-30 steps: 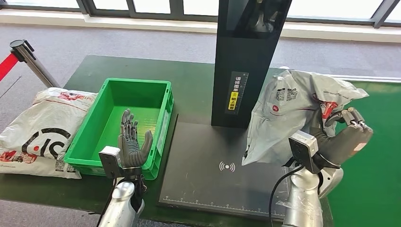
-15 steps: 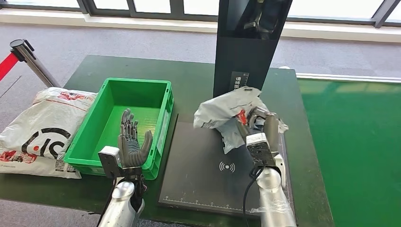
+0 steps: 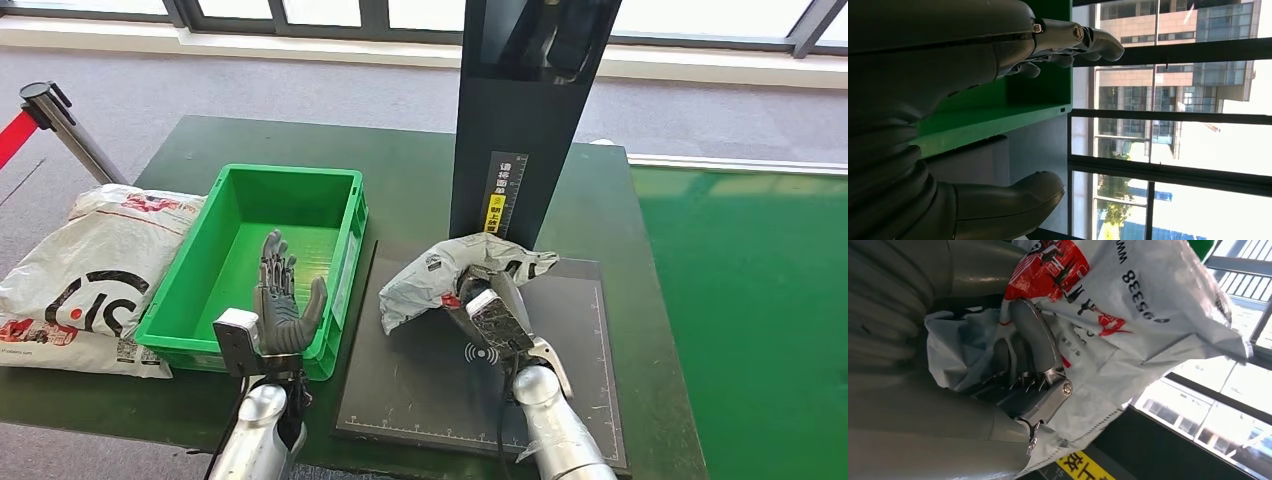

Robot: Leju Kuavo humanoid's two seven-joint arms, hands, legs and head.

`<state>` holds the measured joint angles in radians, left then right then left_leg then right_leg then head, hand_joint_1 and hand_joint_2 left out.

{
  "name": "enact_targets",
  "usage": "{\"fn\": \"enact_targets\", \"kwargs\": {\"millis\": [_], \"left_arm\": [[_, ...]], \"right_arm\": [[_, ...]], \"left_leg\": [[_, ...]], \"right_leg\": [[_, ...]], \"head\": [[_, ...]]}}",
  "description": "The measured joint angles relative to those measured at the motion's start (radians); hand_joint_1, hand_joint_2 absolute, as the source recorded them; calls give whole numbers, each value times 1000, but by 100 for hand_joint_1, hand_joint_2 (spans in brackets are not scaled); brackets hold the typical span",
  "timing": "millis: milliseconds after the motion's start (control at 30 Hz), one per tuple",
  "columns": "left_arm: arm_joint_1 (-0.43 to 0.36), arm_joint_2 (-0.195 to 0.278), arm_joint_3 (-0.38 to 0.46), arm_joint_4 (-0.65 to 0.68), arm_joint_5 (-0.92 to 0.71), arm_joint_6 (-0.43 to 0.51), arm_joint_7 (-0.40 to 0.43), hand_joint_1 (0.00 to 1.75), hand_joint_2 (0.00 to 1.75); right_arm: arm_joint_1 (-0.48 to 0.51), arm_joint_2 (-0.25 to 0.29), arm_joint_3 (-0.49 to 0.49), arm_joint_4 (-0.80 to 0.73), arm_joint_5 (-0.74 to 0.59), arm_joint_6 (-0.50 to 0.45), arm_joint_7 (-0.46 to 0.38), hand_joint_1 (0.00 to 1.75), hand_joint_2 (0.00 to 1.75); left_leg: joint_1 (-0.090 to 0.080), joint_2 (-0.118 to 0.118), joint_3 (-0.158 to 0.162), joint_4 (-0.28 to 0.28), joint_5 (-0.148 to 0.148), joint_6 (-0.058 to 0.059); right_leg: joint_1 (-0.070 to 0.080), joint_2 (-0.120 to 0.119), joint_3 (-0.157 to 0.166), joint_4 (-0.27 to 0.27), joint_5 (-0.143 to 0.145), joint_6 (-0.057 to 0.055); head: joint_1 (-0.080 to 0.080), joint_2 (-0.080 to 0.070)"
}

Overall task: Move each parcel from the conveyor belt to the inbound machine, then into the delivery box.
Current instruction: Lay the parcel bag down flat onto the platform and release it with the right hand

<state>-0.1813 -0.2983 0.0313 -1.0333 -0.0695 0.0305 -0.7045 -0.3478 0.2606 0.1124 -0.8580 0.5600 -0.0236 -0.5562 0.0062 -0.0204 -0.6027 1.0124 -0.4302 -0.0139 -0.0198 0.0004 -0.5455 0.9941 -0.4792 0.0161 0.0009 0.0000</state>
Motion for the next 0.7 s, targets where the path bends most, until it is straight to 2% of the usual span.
{"fn": "enact_targets", "kwargs": {"millis": [233,400,533,700], "left_arm": [[-1,0,-20,6,-1,0,0,0,175],[-2,0,-29,8,-1,0,0,0,175],[-3,0,-32,11,-1,0,0,0,175],[-6,0,-41,18,1,0,0,0,175]], "right_arm": [[22,-11,0,2,-4,0,7,0,175],[51,-16,0,-40,-53,-31,-40,0,175],[77,-17,-7,-109,-123,-47,-109,0,0],[130,-37,-8,-288,-291,-115,-143,0,0]], "left_leg": [[0,1,-1,0,0,0],[0,1,-1,0,0,0],[0,1,-1,0,0,0],[0,0,-1,0,0,0]], "right_leg": [[0,0,-1,0,0,0],[0,0,-2,0,0,0],[0,0,-3,0,0,0],[-1,0,-3,0,0,0]], "head": [[0,0],[0,0],[0,0],[0,0]]}}
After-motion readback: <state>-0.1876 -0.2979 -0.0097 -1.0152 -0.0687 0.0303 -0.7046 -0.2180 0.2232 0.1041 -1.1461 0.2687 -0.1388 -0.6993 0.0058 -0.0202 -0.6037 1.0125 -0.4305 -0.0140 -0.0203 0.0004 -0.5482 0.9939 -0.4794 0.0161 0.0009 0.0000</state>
